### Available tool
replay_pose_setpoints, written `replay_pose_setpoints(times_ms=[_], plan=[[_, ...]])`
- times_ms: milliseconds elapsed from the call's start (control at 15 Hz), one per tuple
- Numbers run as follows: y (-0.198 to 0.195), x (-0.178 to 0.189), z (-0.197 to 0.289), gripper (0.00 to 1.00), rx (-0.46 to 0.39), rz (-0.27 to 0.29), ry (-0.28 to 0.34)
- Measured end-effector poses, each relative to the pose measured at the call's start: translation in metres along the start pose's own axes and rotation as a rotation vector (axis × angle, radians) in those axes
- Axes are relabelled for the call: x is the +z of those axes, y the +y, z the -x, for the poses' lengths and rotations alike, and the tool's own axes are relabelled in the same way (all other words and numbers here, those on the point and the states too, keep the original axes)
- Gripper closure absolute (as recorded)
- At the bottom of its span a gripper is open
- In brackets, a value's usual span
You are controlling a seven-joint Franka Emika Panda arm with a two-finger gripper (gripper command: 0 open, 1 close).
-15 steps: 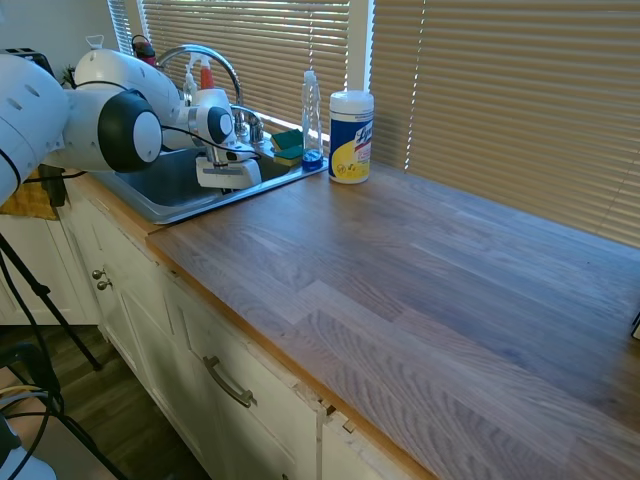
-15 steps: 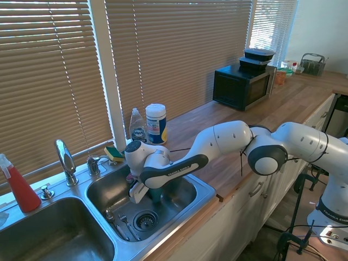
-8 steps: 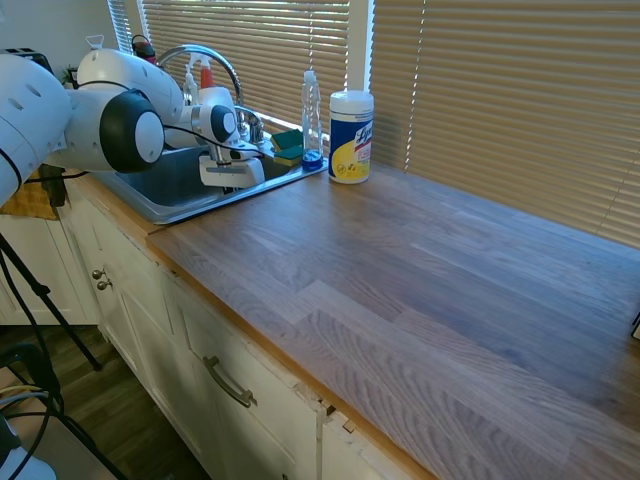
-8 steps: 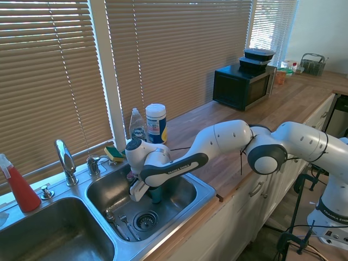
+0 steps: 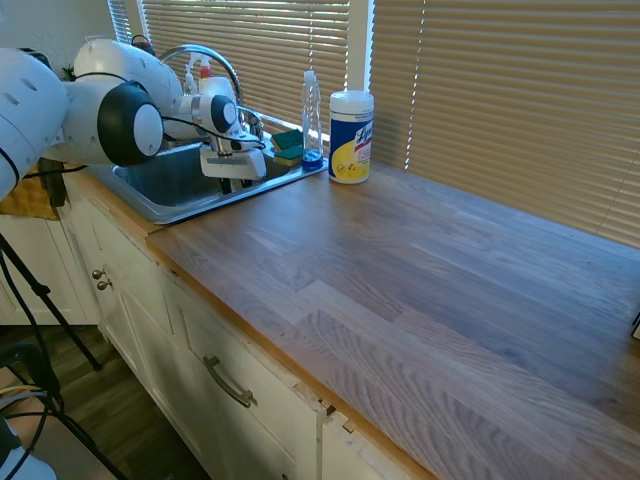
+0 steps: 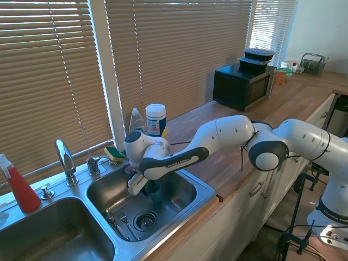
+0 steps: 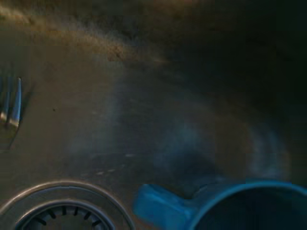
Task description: Put the mug in the sink
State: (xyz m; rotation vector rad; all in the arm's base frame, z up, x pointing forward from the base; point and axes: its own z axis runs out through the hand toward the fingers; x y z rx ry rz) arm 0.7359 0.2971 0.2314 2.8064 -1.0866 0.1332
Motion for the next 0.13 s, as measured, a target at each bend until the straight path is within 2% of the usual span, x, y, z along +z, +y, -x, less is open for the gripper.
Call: replay_pose_setpoints(times_ms=[133], plan=[[0.003,-0.027,-0.004,0.00,0.011,-0.007,0.005]])
